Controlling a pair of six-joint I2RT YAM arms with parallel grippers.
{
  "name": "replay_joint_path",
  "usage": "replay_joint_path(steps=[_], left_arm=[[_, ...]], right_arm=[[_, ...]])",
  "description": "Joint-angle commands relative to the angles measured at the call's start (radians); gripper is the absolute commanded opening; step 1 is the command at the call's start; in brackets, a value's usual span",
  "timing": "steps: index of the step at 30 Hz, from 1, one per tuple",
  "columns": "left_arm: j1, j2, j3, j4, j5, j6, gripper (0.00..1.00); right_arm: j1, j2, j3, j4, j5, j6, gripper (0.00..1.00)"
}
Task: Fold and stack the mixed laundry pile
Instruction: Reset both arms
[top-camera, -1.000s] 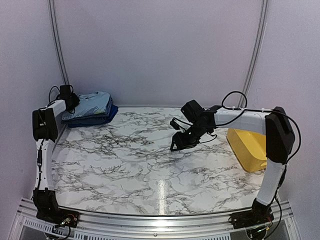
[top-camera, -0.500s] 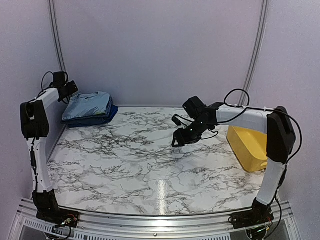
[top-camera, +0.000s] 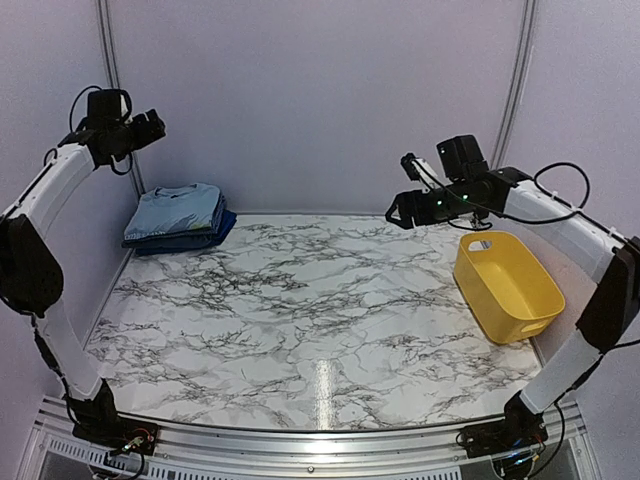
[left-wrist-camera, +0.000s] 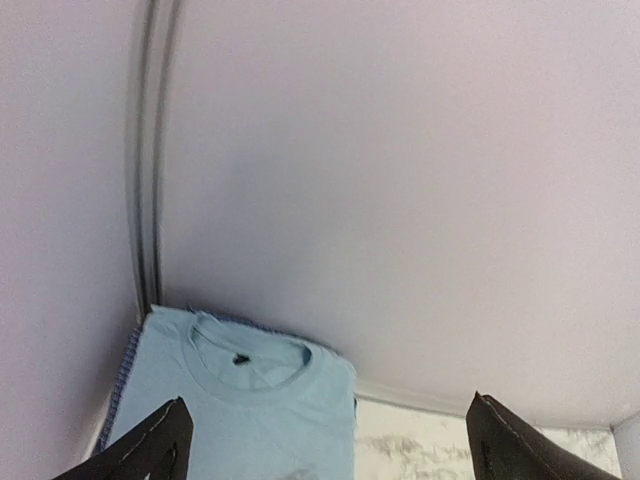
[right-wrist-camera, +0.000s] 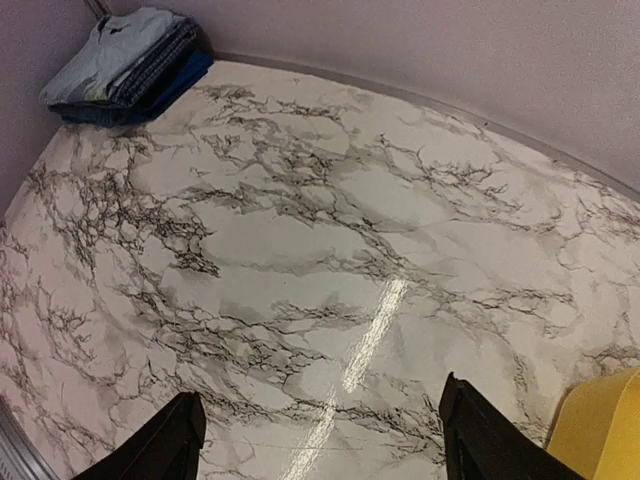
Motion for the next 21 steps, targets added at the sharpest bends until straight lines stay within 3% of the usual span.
replay_joint_path(steps=[1,4,14,21], left_arm=[[-0.141,-0.09,-0.102,-0.178,-0.018,0.091,0.99],[-0.216,-0.175,-0.229,-0.188,-0.042,0.085,0.99],[-0.486,-0.325,-0.646,-0.168,-0.158,-0.031,0.99],[-0.603,-0.385,-0.852,-0.065,-0.204,-0.14,0.99]], right_arm=[[-0.029,-0.121,-0.073,0.043,0.012,-0.023,0.8],[-0.032,-0.186,-0.175,0.081,-0.013,0.018,0.85],[-0.032,-0.337,-0.575,0.247,-0.124,0.182,0.88],[-0.032,-0.384,-0.717,0.344,-0.156,0.213,0.88]])
